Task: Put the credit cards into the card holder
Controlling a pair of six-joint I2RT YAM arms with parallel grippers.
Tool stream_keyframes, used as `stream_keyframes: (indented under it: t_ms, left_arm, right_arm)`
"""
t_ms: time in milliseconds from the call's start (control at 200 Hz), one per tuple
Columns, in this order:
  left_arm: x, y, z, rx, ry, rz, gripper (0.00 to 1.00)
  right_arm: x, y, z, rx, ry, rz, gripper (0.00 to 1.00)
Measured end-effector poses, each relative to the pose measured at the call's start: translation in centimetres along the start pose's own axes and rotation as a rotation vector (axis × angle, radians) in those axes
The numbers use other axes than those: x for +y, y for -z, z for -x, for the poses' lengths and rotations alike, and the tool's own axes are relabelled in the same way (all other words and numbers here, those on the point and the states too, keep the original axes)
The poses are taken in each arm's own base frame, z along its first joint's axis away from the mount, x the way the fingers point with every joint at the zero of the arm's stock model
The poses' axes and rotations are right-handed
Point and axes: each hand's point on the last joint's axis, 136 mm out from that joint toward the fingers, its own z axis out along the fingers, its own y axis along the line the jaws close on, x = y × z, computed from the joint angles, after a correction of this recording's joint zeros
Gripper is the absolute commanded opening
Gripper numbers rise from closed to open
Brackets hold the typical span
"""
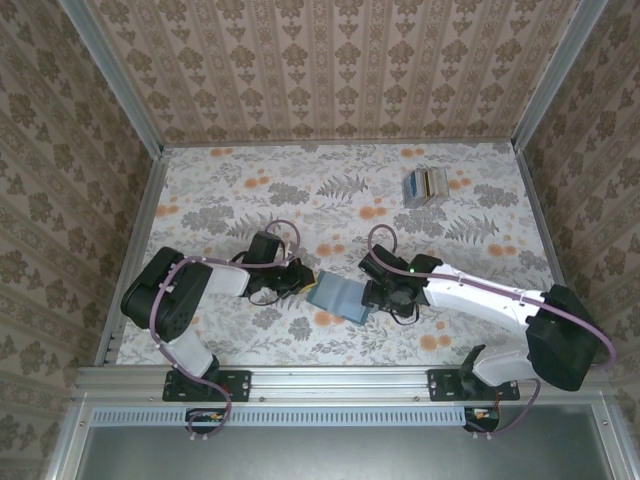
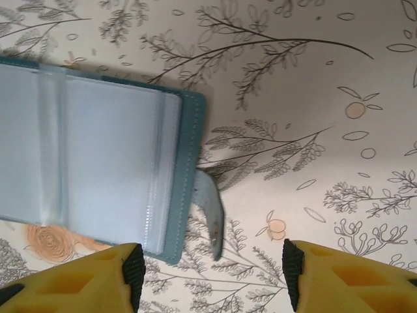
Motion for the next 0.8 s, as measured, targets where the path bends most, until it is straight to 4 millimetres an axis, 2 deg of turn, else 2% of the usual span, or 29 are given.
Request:
stream_keyframes:
  t_ms: [110,130,175,230,265,365,455,605,675,720,800]
  left_arm:
    - [0.0,0.0,0.0,-0.001,0.0,0.001,0.09]
    - [0.0,0.0,0.0,-0.001,0.0,0.001,0.09]
    - [0.0,0.0,0.0,-0.003,0.002,0.0,0.1]
    - [-0.1,0.0,0.1,-0.005,0.003,-0.003,0.14]
    - [-0.2,0.0,0.2,-0.007,0.003,-0.006,0.17]
    - [-0.7,0.0,0.3,-0.011,-0.005,-0.027,0.29]
    - [-1.2,0.1,0.6,-0.019,-0.017,-0.042,0.35]
    - [-1.6,0.1,0.6,-0.008,-0.045,-0.037,0.39]
    - [-1.8,0.0,0.6,0.0,-0.067,-0.027,0.4]
    - [-1.7,0.1,0.7,0.004,-0.08,-0.015,0.4]
    - [-1.5,0.3,0.8,0.004,-0.109,0.021,0.4]
  right_arm:
    - [-0.5,-1.7,-0.5,0.038,-0.023,0.012,0.54]
    - [-0.5,-2.0,-0.5,0.045,-0.021,0.014,0.5]
    - [-0.3,-2.6,-0.4,0.063,-0.033,0.021,0.3]
    - [-0.2,-3.5,0.2,0.073,-0.034,0.03,0.13]
    - [-0.2,-3.8,0.7,0.073,-0.034,0.033,0.07]
    - [-0.6,-4.2,1.9,0.069,-0.01,0.041,0.0]
    - [-0.5,-3.9,3.0,0.066,0.052,0.036,0.0]
    - [0.5,-3.3,5.3,0.039,0.189,0.02,0.02]
    - [0.8,-3.6,5.8,0.042,0.224,0.015,0.09]
    - [0.8,-3.9,5.8,0.049,0.24,0.008,0.18]
    - [0.4,-4.3,5.6,0.067,0.257,-0.01,0.26]
